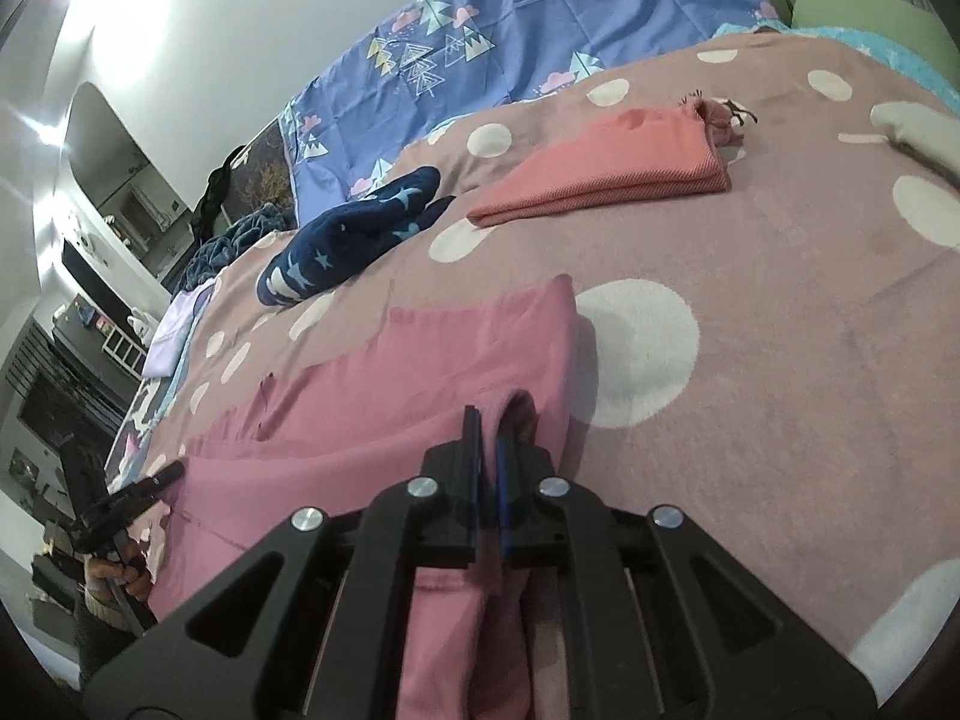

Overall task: Fold small clothes
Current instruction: 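Lift the hem and fold it toward the collar with both grippers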

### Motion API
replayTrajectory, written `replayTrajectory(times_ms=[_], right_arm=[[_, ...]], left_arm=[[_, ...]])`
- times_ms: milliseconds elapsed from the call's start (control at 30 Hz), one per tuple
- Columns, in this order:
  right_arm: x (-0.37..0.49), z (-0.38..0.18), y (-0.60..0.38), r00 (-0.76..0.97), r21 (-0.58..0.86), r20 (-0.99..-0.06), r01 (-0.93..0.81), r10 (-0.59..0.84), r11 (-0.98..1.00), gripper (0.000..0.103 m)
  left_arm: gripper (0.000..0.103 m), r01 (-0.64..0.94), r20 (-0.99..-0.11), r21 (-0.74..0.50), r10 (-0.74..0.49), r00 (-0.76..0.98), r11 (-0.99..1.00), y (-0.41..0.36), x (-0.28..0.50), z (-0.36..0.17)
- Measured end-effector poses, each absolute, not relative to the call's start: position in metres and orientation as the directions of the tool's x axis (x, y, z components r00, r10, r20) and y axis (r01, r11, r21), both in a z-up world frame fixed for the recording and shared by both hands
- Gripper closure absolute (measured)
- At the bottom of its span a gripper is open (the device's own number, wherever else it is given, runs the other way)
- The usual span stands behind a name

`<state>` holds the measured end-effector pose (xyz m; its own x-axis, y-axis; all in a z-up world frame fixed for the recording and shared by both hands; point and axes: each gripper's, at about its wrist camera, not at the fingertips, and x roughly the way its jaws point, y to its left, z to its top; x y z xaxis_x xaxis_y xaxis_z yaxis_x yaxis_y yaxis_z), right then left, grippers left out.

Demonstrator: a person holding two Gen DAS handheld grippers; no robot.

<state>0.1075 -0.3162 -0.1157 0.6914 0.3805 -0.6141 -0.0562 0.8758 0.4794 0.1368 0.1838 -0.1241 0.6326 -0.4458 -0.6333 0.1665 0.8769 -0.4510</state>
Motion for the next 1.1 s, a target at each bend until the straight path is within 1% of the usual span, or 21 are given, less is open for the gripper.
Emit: replayTrajectory(times_ms=[67, 200, 233, 267, 300, 400, 467, 567, 600, 633, 667, 700, 733, 800, 900, 933, 1000, 1033, 1067, 1100], right_arm=[[0.100, -0.112, -0.315, 0.687, 0.472, -0.618, -0.066, 0.383, 0.879, 0.092], [0.081, -0.110, -0.313, 0.673, 0.445, -0.638, -0.075, 0.374, 0.892, 0.092], [0.077, -0.110, -0.312, 0.672, 0.441, -0.640, -0.075, 0.372, 0.894, 0.096], [0.076, -0.109, -0.312, 0.676, 0.442, -0.637, -0.074, 0.371, 0.894, 0.097], [0.076, -0.107, -0.313, 0.681, 0.451, -0.629, -0.074, 0.376, 0.889, 0.098], [0.086, -0.101, -0.318, 0.695, 0.508, -0.590, -0.076, 0.411, 0.858, 0.098], [0.103, -0.092, -0.323, 0.710, 0.563, -0.548, -0.078, 0.443, 0.823, 0.099], [0.139, -0.082, -0.330, 0.734, 0.589, -0.523, -0.058, 0.434, 0.806, 0.099], [0.157, -0.084, -0.335, 0.732, 0.600, -0.534, -0.025, 0.424, 0.800, 0.095], [0.169, -0.086, -0.337, 0.727, 0.592, -0.561, 0.016, 0.397, 0.806, 0.086], [0.173, -0.088, -0.338, 0.724, 0.578, -0.579, 0.042, 0.374, 0.815, 0.081], [0.177, -0.089, -0.337, 0.723, 0.558, -0.593, 0.049, 0.356, 0.829, 0.074], [0.176, -0.088, -0.335, 0.723, 0.542, -0.592, 0.030, 0.356, 0.840, 0.070], [0.172, -0.088, -0.328, 0.724, 0.489, -0.596, -0.015, 0.347, 0.872, 0.065], [0.176, -0.093, -0.320, 0.707, 0.425, -0.626, -0.047, 0.331, 0.904, 0.064], [0.179, -0.096, -0.318, 0.699, 0.418, -0.637, -0.044, 0.326, 0.908, 0.064], [0.187, -0.101, -0.317, 0.685, 0.408, -0.651, -0.046, 0.326, 0.912, 0.062], [0.194, -0.103, -0.313, 0.673, 0.386, -0.666, -0.058, 0.322, 0.921, 0.061], [0.199, -0.105, -0.311, 0.667, 0.367, -0.678, -0.057, 0.309, 0.929, 0.061], [0.203, -0.106, -0.309, 0.661, 0.345, -0.693, -0.049, 0.289, 0.937, 0.061]], left_arm=[[0.083, 0.185, -0.626, -0.453, -0.459, 0.630, 0.872, 0.183, 0.128, -0.120], [0.083, 0.187, -0.652, -0.441, -0.457, 0.605, 0.878, 0.181, 0.113, -0.119], [0.083, 0.187, -0.657, -0.442, -0.458, 0.599, 0.877, 0.180, 0.111, -0.120], [0.092, 0.191, -0.655, -0.451, -0.468, 0.593, 0.872, 0.180, 0.111, -0.121], [0.103, 0.197, -0.652, -0.459, -0.479, 0.588, 0.866, 0.179, 0.112, -0.121], [0.103, 0.196, -0.627, -0.481, -0.491, 0.605, 0.855, 0.179, 0.125, -0.114], [0.103, 0.190, -0.600, -0.494, -0.491, 0.632, 0.849, 0.178, 0.143, -0.104], [0.103, 0.160, -0.573, -0.492, -0.457, 0.680, 0.856, 0.180, 0.177, -0.093], [0.102, 0.145, -0.569, -0.483, -0.435, 0.697, 0.864, 0.180, 0.187, -0.093], [0.100, 0.111, -0.572, -0.477, -0.403, 0.714, 0.872, 0.183, 0.199, -0.095], [0.077, 0.084, -0.584, -0.470, -0.381, 0.717, 0.879, 0.184, 0.204, -0.096], [0.056, 0.042, -0.605, -0.460, -0.347, 0.717, 0.887, 0.187, 0.208, -0.098], [0.053, 0.027, -0.606, -0.457, -0.333, 0.722, 0.889, 0.190, 0.208, -0.099], [0.048, 0.072, -0.594, -0.445, -0.354, 0.722, 0.893, 0.190, 0.204, -0.100], [0.046, 0.083, -0.646, -0.387, -0.334, 0.686, 0.918, 0.189, 0.208, -0.112], [0.046, 0.076, -0.675, -0.378, -0.331, 0.660, 0.923, 0.187, 0.214, -0.119], [0.046, 0.090, -0.698, -0.363, -0.334, 0.633, 0.928, 0.182, 0.223, -0.128], [0.048, 0.102, -0.701, -0.350, -0.332, 0.631, 0.931, 0.181, 0.225, -0.130], [0.071, 0.120, -0.701, -0.327, -0.325, 0.635, 0.938, 0.177, 0.226, -0.131], [0.101, 0.144, -0.706, -0.297, -0.318, 0.633, 0.944, 0.172, 0.229, -0.131]])
